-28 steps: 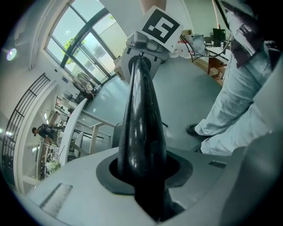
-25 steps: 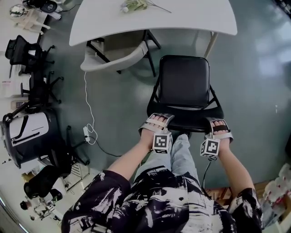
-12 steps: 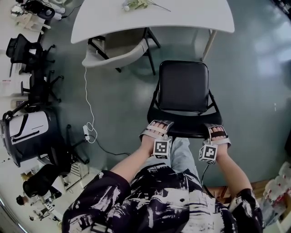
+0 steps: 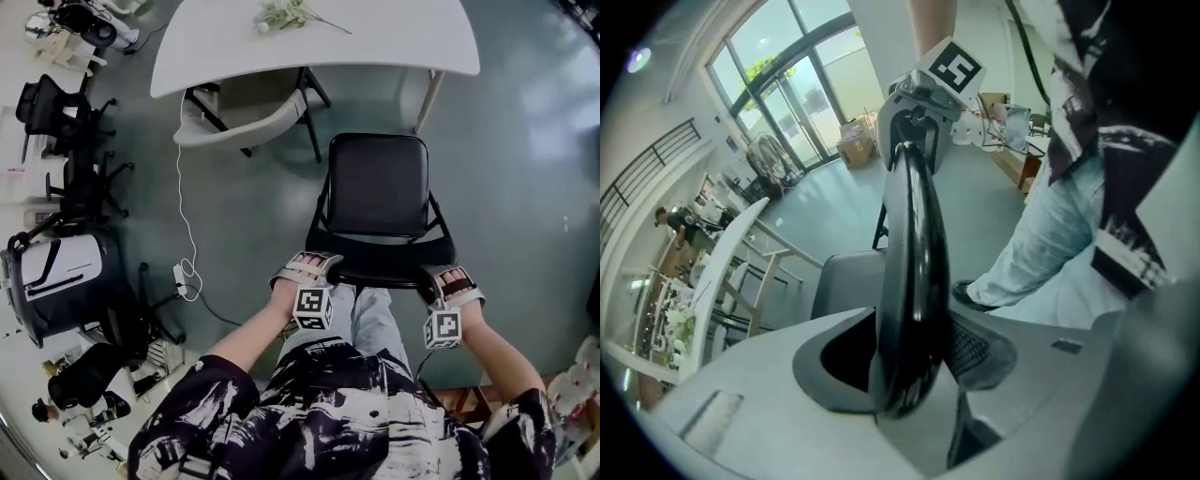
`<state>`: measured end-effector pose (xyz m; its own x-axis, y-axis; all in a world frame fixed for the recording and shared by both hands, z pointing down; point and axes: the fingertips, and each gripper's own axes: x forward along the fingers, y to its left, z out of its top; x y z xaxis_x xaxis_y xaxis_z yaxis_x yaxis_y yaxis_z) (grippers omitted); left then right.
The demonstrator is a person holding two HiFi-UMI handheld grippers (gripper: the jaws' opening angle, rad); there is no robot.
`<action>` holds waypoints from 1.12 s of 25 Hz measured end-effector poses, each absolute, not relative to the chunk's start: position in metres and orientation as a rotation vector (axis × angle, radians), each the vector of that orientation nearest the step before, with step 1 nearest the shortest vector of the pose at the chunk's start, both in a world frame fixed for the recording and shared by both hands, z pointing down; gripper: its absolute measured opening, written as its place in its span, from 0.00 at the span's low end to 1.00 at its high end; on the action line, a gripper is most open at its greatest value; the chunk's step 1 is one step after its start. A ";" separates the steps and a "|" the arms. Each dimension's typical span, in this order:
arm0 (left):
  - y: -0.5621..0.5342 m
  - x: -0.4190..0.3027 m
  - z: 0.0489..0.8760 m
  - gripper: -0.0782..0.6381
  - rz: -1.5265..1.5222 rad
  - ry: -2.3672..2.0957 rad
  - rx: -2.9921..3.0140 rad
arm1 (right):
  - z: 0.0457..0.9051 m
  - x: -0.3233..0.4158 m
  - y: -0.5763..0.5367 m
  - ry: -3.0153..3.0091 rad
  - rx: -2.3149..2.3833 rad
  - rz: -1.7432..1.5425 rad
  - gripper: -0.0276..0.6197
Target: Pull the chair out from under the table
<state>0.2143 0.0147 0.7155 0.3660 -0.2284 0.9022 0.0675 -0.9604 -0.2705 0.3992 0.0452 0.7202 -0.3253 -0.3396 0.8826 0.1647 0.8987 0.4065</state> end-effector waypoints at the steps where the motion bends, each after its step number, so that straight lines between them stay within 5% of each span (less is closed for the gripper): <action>1: 0.019 0.205 0.707 0.39 -1.635 0.110 -2.380 | 0.706 0.404 0.050 -1.857 0.113 -0.511 0.47; 8: -0.030 0.182 0.562 0.29 -1.409 0.350 -2.554 | 0.522 0.398 -0.022 -2.099 0.542 -0.356 0.43; 17: -0.170 0.258 0.256 0.21 -0.272 0.823 -2.924 | 0.202 0.360 -0.174 -2.902 1.321 0.038 0.27; 28: -0.174 0.269 0.167 0.12 0.002 0.798 -2.978 | 0.131 0.351 -0.167 -2.837 1.509 -0.197 0.07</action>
<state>0.2693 -0.1737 0.1670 0.8661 -0.4996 -0.0162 -0.4997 -0.8644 -0.0565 0.3511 -0.1671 0.1309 -0.5584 -0.8200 -0.1257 -0.8295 0.5539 0.0712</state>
